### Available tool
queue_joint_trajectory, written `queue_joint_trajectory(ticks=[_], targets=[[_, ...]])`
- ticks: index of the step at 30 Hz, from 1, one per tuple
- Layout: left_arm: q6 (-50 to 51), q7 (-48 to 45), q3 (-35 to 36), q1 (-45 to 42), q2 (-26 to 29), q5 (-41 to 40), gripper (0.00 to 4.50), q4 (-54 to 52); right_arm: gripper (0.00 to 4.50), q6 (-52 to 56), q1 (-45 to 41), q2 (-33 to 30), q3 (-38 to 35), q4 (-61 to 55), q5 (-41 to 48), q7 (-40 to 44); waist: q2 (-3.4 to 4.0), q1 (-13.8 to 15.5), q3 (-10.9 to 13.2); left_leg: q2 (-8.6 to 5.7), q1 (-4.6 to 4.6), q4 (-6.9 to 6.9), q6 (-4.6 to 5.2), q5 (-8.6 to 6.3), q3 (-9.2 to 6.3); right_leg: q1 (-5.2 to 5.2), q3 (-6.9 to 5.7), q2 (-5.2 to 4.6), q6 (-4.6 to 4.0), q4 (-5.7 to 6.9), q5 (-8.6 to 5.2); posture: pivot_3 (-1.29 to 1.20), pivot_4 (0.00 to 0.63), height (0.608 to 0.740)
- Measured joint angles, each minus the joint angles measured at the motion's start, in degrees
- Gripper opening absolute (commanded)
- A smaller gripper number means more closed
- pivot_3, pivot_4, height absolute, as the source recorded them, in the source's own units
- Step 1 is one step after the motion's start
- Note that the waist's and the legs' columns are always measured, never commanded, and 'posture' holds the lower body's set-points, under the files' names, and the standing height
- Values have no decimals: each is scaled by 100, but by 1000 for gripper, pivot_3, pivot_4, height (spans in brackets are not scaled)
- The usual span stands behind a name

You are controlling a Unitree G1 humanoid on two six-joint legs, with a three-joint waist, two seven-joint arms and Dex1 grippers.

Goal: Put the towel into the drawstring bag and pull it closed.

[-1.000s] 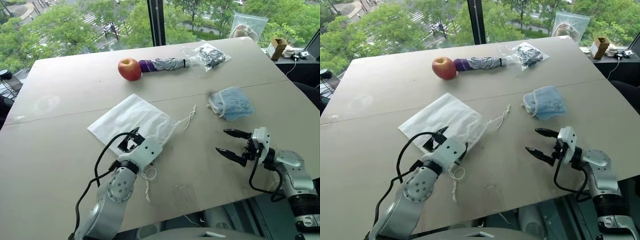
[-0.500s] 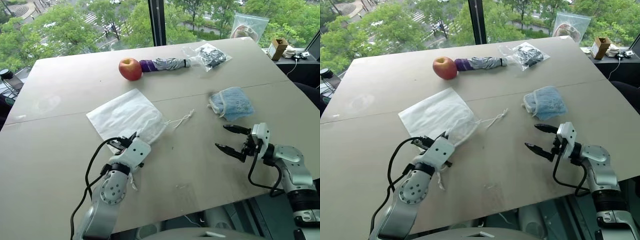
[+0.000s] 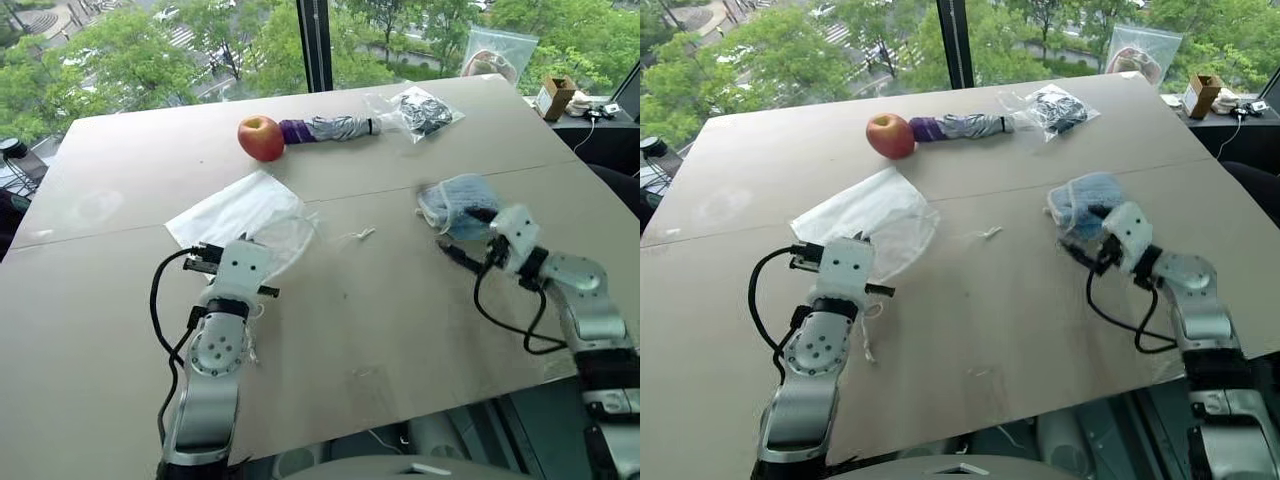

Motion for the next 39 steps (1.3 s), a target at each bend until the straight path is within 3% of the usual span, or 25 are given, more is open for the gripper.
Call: queue_joint_trajectory(ticks=[8, 12, 17, 22, 26, 32, 33, 39], targets=[[994, -122, 272, -804, -176, -191, 97, -97, 4500, 1519, -1127, 134, -45, 1086, -207, -721, 0, -10, 0, 2, -13, -5, 0, 0, -4, -3, -11, 4, -2, -3, 1, 0, 150, 740], [1137, -131, 312, -884, -142, -242, 97, -97, 4500, 2711, -1470, 363, -383, 1607, 245, -920, 0, -11, 0, 8, -29, -4, 0, 0, -6, -17, -7, -2, -2, -4, 1, 0, 150, 740], [1155, -138, 432, -879, -67, -298, 97, -96, 4500, 3455, -1722, 385, -791, 2032, 596, -1143, 0, 6, 0, 7, -32, -3, 0, 0, -6, -17, -13, -3, -2, -5, 1, 0, 150, 740], [1077, -211, 455, -843, 65, -358, 97, -73, 4500, 4791, -1960, 325, -1243, 2087, 1242, -933, -25, -4, -15, 8, -31, -4, 1, 0, -11, -15, -19, 0, -2, -5, 1, 0, 150, 740], [1070, -240, 471, -914, 99, -466, 0, 94, 3311, 5742, -1903, 499, -1576, 1909, 1881, -599, -54, -65, -34, 19, -24, -8, 1, -1, -12, -15, -18, 19, -7, -1, 4, 0, 150, 740], [1019, -328, 289, -985, 22, -658, 0, 140, 353, 6371, -1854, 1157, -2121, 2017, 2509, -709, -53, -190, -33, 25, -12, -11, 1, -1, -8, -16, -8, 27, -14, 2, 9, 0, 150, 740], [1052, -320, 316, -1029, -92, -728, 0, 143, 35, 6373, -1907, 1234, -2286, 2033, 2604, -823, -54, -187, -34, 25, -8, -8, 1, -1, -9, -12, -6, 27, -14, 2, 10, 0, 150, 740], [1197, -329, 520, -1122, -175, -1009, 0, 251, 35, 6178, -2006, 1625, -3025, 2246, 2951, -1365, -55, -195, -34, 23, -1, -4, 1, -1, -2, -13, 6, 30, -13, 3, 18, 0, 150, 740]])
